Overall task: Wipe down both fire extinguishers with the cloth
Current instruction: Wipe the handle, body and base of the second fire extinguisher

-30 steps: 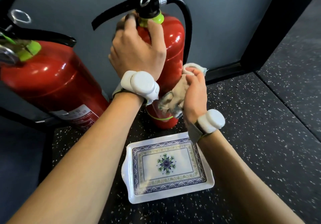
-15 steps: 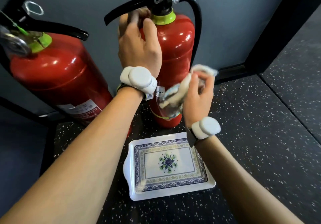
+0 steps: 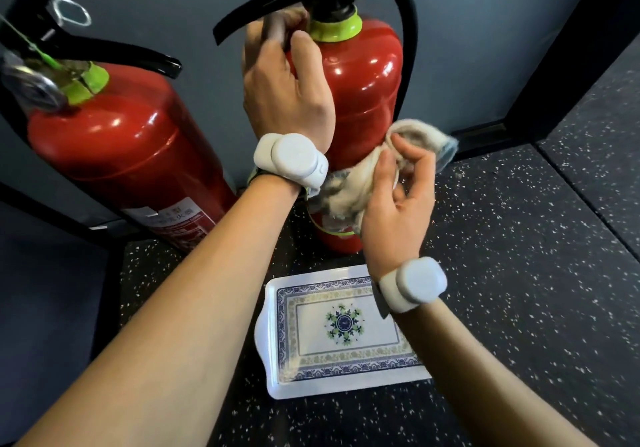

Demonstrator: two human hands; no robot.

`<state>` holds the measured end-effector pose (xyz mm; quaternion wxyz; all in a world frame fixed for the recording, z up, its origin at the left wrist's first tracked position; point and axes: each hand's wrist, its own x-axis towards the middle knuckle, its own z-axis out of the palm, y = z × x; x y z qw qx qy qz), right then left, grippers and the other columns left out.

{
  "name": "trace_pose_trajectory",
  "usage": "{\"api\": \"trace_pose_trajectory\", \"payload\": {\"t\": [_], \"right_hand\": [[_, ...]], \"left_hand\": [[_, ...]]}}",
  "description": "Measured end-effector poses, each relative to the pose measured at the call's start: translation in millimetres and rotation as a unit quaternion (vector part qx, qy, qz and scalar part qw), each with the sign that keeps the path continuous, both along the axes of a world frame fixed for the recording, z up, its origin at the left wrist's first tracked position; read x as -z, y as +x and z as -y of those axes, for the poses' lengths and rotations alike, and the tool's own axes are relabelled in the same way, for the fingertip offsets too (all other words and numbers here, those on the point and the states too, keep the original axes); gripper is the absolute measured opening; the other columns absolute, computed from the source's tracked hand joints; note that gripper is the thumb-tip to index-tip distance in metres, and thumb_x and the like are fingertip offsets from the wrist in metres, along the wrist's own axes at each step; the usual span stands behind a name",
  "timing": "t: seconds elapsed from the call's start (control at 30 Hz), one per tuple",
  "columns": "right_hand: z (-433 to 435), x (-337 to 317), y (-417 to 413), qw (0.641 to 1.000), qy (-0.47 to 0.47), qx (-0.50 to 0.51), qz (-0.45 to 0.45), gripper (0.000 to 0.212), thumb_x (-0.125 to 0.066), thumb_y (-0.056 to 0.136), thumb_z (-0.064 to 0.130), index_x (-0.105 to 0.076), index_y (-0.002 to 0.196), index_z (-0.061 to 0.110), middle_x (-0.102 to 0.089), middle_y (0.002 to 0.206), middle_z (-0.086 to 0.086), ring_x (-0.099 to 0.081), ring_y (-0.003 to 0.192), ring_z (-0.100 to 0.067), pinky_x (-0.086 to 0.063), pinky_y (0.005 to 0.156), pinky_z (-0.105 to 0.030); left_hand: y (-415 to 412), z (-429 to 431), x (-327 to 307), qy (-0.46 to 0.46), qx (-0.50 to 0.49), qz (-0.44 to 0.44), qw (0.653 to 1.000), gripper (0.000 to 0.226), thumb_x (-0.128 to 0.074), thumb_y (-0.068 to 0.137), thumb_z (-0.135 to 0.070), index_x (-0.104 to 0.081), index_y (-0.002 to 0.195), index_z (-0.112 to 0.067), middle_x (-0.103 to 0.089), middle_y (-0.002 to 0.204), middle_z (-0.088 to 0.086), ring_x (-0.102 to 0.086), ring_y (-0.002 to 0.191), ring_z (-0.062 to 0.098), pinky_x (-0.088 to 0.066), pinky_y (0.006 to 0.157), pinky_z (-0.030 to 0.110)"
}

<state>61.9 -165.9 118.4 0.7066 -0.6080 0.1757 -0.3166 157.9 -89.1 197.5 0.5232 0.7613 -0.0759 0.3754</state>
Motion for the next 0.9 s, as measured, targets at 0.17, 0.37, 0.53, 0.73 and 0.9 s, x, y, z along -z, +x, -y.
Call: {"api": "trace_pose_trajectory", "payload": {"t": [0.17,0.37,0.53,0.73,0.9], "right_hand": [[0,74,-2,0.985,-0.037,0.024,-0.169,0.016,-0.055,0.107,0.020,-0.066,0.118,0.017,-0.068,0.105,0.009,-0.064,0.097,-0.009,-0.050,0.095,-0.032],[8,122,2,0.931,-0.051,-0.067,-0.355,0.022,-0.046,0.107,0.021,-0.053,0.126,0.030,-0.056,0.109,0.000,-0.055,0.097,-0.020,-0.042,0.083,-0.031],[6,128,3,0.900,0.048,-0.071,-0.428,0.011,-0.056,0.103,0.021,-0.053,0.095,0.029,-0.051,0.090,0.000,-0.049,0.078,-0.018,-0.038,0.071,-0.027],[-10,69,-15,0.965,0.034,-0.082,-0.248,0.027,-0.066,0.097,0.035,-0.056,0.118,0.023,-0.070,0.103,-0.001,-0.071,0.099,-0.023,-0.053,0.103,-0.045],[-10,-28,-13,0.993,0.040,-0.106,-0.032,0.025,-0.072,0.097,0.020,-0.055,0.113,0.012,-0.069,0.109,-0.010,-0.070,0.091,-0.012,-0.057,0.087,-0.028]], "left_hand": [[4,1,2,-0.002,-0.006,0.010,1.000,0.052,-0.031,0.091,-0.035,-0.070,0.109,-0.006,-0.067,0.112,0.007,-0.064,0.106,0.025,-0.051,0.091,0.039],[2,1,3,0.004,-0.006,0.004,1.000,0.052,-0.029,0.091,-0.035,-0.070,0.110,-0.009,-0.067,0.113,0.006,-0.062,0.108,0.023,-0.049,0.088,0.030],[-2,1,-1,0.015,-0.009,-0.016,1.000,0.053,-0.027,0.089,-0.037,-0.069,0.111,-0.013,-0.065,0.114,0.004,-0.062,0.106,0.021,-0.048,0.084,0.023],[-3,-1,-3,0.021,0.007,-0.053,0.998,0.050,-0.030,0.088,-0.038,-0.068,0.112,-0.016,-0.063,0.117,0.002,-0.061,0.109,0.022,-0.051,0.087,0.035],[-7,-13,-8,0.032,0.050,-0.095,0.994,0.043,-0.038,0.092,-0.038,-0.067,0.118,-0.022,-0.061,0.123,-0.002,-0.057,0.120,0.019,-0.046,0.099,0.032]]}}
